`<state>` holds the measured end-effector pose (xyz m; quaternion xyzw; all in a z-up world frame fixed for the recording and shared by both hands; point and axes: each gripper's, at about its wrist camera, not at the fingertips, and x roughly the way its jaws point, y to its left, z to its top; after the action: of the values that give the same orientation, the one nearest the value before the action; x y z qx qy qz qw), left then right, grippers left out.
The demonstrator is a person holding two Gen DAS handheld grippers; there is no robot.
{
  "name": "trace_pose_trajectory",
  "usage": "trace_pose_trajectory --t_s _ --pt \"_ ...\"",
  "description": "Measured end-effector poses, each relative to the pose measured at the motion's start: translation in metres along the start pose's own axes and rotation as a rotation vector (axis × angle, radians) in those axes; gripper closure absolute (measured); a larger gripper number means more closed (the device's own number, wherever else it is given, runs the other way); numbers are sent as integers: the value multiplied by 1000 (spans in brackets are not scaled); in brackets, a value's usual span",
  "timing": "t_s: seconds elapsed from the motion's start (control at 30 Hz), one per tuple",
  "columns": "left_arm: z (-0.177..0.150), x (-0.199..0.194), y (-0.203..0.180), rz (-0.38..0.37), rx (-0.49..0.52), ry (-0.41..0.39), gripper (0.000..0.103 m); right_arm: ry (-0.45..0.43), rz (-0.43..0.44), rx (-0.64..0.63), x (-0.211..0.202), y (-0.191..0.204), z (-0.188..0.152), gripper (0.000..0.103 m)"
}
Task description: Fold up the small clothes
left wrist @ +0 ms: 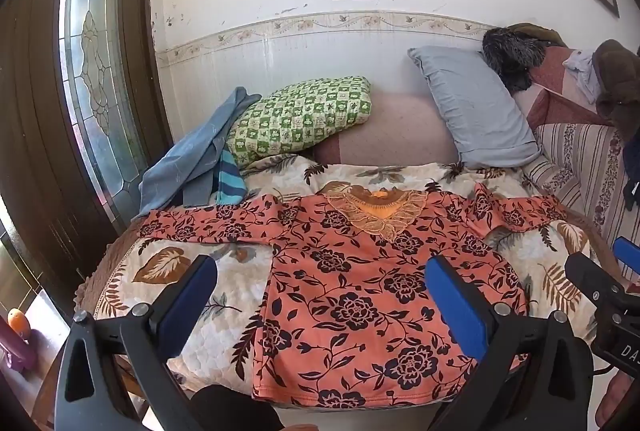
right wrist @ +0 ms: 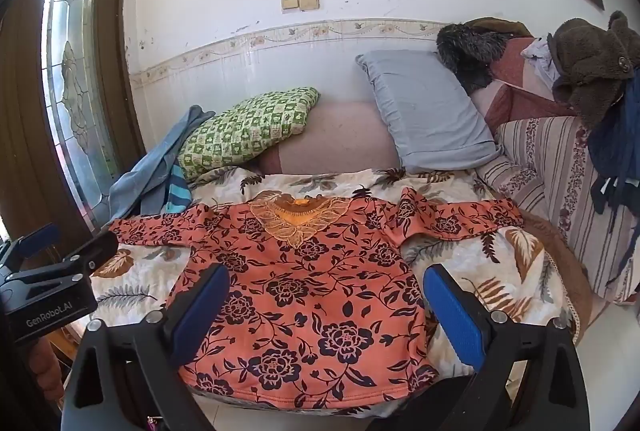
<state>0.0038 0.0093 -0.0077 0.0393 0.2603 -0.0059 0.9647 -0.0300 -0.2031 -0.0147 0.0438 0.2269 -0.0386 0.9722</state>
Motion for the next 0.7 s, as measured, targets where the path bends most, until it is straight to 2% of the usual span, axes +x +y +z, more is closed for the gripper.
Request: trace_pose_trajectory --t_s 0.13,0.33,0.43,0.7 --pt "0 16 7 14 -12 32 0 1 -1 7 -3 1 0 4" --pt "1 23 7 33 -25 40 0 12 -1 3 20 8 -15 4" --pt "-2 28 9 34 -32 52 0 40 6 8 24 6 -5 4" --pt "-2 31 10 34 -34 61 0 48 3 22 28 2 -7 4"
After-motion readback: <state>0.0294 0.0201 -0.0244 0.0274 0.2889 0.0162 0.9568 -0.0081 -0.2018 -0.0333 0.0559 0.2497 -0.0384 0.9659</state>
